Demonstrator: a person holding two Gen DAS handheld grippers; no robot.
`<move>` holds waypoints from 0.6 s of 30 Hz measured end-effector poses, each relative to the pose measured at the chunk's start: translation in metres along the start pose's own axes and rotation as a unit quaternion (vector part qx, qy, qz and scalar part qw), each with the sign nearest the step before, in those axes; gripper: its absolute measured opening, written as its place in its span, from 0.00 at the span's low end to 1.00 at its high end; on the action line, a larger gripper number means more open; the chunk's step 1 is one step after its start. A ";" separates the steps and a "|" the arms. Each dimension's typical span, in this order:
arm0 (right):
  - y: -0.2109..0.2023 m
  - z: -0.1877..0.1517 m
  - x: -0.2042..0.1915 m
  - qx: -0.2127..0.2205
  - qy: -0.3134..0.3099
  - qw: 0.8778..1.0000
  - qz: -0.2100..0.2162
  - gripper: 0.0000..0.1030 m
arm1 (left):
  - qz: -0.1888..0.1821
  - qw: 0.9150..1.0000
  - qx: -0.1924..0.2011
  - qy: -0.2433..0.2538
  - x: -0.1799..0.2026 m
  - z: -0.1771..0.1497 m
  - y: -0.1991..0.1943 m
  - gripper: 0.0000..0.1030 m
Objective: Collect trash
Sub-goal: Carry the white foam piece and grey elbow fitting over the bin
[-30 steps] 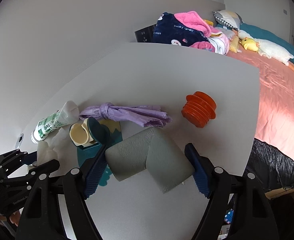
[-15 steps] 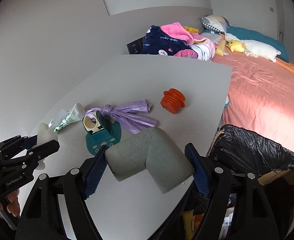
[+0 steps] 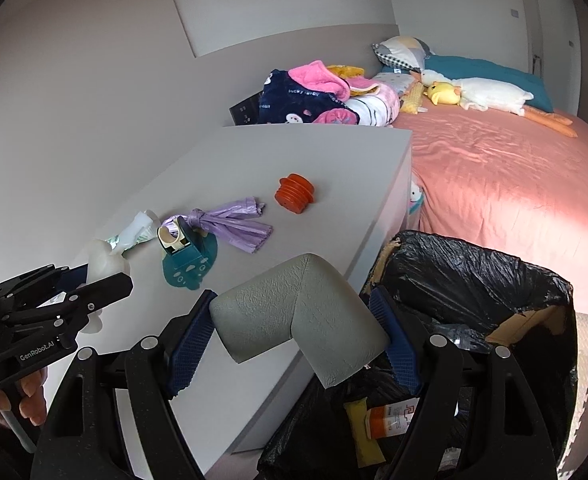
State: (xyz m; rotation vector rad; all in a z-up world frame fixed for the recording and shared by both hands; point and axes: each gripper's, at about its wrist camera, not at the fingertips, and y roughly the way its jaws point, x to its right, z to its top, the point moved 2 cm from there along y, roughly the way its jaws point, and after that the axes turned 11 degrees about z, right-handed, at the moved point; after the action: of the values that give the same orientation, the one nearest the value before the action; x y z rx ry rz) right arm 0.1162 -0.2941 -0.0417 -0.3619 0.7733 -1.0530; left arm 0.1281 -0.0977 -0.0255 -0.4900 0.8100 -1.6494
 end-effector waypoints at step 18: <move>-0.059 -0.010 0.030 0.043 0.024 0.999 -0.012 0.76 | -0.041 0.998 0.005 0.041 0.063 -0.001 -0.011 0.39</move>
State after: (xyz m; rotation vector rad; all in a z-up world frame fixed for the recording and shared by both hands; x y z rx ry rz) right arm 0.0797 -0.3475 -0.0241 -0.2732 0.7654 -1.1184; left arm 0.1054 -0.1579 -0.0250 -0.4569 0.8514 -1.7568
